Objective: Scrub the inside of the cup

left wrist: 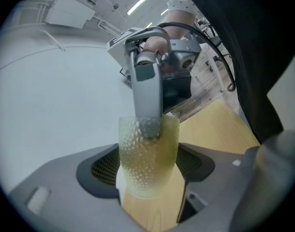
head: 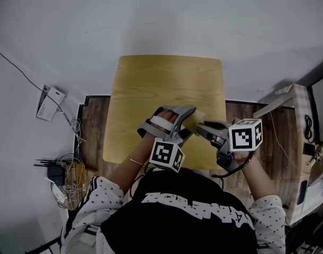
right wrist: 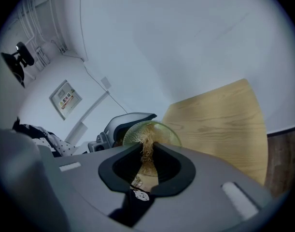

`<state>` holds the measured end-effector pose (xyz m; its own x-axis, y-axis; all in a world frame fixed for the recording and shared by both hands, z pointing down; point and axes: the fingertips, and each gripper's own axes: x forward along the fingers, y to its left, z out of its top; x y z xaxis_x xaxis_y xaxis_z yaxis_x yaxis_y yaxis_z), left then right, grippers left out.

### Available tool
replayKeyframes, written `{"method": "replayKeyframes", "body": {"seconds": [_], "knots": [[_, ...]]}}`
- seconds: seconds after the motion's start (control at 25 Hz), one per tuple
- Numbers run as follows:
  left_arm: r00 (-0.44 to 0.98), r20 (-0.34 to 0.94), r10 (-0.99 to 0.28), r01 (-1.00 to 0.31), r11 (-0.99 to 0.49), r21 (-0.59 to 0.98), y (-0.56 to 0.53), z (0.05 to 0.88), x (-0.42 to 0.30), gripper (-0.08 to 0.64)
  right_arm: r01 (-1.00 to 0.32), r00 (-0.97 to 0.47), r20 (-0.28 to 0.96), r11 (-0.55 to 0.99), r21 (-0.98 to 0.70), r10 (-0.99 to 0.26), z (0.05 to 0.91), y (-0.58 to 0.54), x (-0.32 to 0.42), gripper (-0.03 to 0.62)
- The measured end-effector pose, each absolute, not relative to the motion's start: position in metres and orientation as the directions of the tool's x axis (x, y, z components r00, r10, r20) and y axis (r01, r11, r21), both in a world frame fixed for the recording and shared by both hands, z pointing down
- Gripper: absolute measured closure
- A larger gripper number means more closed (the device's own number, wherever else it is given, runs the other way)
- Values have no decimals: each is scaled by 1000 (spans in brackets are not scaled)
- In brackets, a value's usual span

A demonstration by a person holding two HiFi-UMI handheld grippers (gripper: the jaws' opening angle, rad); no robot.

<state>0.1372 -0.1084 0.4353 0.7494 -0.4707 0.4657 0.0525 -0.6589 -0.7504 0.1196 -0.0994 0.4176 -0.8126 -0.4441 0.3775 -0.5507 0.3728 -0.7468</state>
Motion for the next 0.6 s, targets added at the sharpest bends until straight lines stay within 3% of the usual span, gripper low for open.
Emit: {"method": "replayKeyframes", "body": {"seconds": [0.6], "knots": [[818,382,-431,-146,-797,-586,-128,439,131,201,-629,-753,399,396,-669,-523,402,-99,133,514]]}}
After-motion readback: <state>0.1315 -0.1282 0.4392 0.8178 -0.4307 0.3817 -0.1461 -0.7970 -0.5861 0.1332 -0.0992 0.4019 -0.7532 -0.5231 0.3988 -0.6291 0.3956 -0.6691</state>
